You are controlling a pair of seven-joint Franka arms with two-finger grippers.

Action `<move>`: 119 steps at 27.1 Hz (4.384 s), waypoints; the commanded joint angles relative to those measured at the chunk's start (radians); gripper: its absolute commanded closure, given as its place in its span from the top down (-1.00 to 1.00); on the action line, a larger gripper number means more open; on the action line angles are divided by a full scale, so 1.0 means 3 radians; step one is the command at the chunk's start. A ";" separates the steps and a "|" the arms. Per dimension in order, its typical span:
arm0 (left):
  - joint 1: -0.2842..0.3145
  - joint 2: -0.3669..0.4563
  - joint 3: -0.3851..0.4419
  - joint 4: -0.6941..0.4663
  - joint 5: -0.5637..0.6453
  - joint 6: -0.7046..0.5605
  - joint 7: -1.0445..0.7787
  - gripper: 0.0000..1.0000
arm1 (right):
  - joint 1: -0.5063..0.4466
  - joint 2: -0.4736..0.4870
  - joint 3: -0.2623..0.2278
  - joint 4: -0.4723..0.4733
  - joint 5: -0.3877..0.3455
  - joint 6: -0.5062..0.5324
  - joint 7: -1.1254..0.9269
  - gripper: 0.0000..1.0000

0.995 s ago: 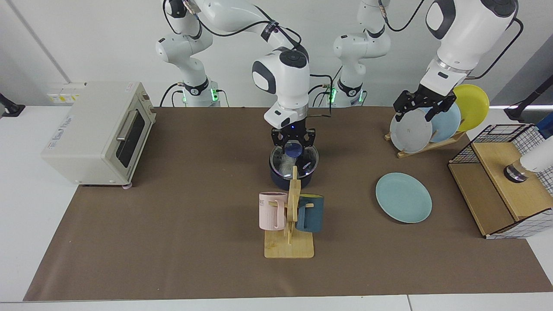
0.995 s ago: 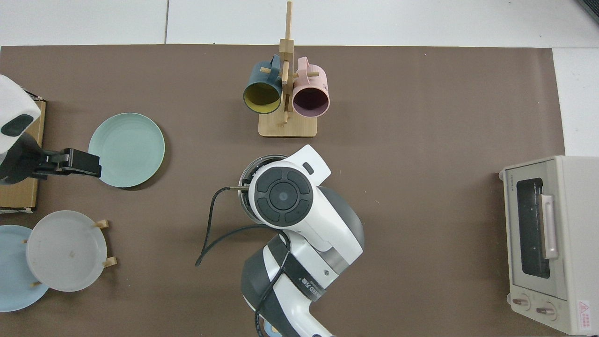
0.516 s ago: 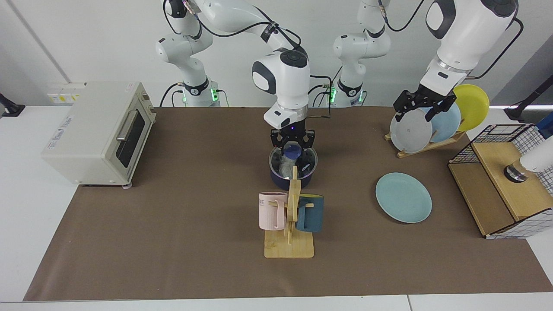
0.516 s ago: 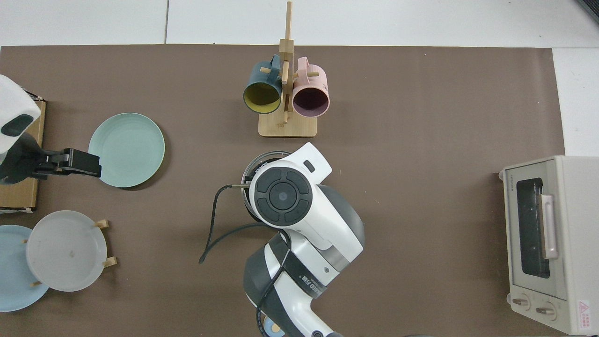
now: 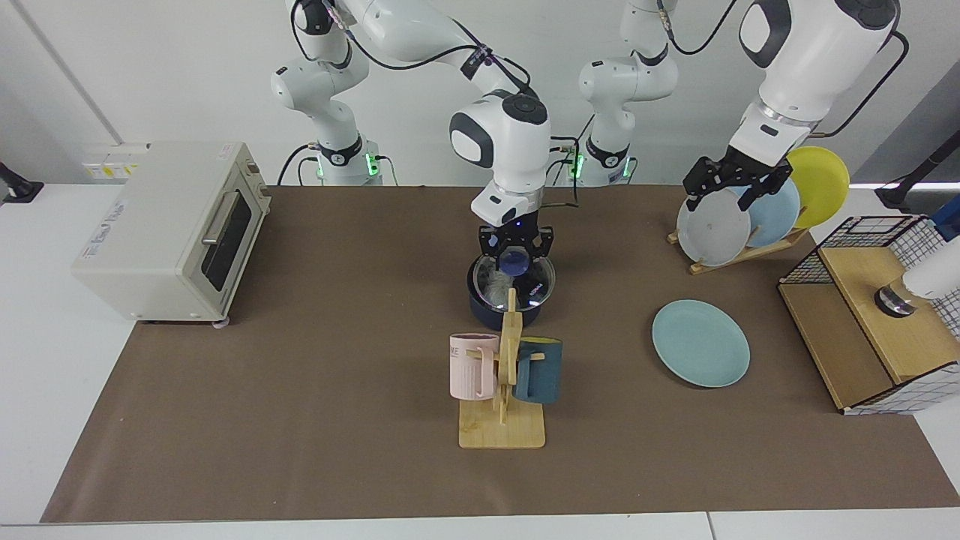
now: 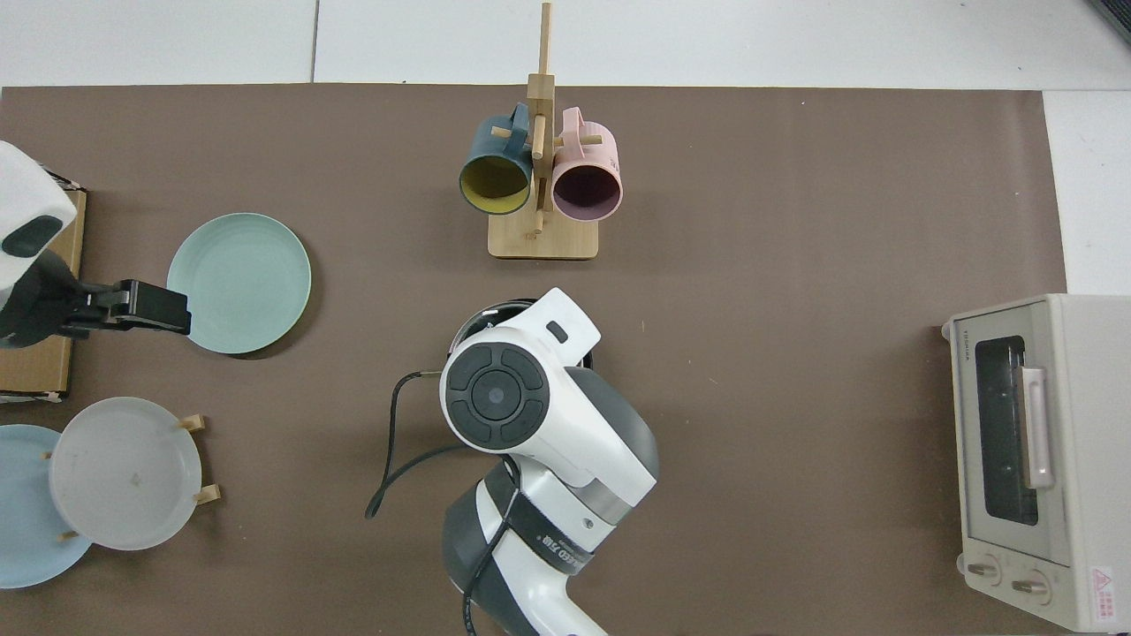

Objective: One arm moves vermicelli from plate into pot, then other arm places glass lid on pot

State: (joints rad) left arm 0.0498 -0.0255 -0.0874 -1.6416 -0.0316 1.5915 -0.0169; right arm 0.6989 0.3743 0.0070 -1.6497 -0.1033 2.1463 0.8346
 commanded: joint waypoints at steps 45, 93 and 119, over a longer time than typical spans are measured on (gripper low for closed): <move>0.0013 -0.0084 0.0000 -0.0076 0.0039 0.0033 0.0041 1.00 | -0.0279 -0.0179 -0.0018 0.0483 -0.0223 -0.0619 0.0077 1.00; 0.0013 -0.0084 0.0000 -0.0076 0.0039 0.0033 0.0041 1.00 | -0.2212 -0.1176 -0.0049 0.0238 0.0257 -0.1862 -0.2378 1.00; 0.0013 -0.0084 0.0000 -0.0076 0.0039 0.0033 0.0041 1.00 | -0.2243 -0.1437 -0.0049 -0.0151 0.0115 -0.1719 -0.2444 1.00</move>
State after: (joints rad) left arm 0.0498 -0.0271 -0.0874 -1.6416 -0.0316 1.5915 -0.0169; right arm 0.0413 -0.0530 -0.0108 -1.6812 -0.0471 1.5922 0.1407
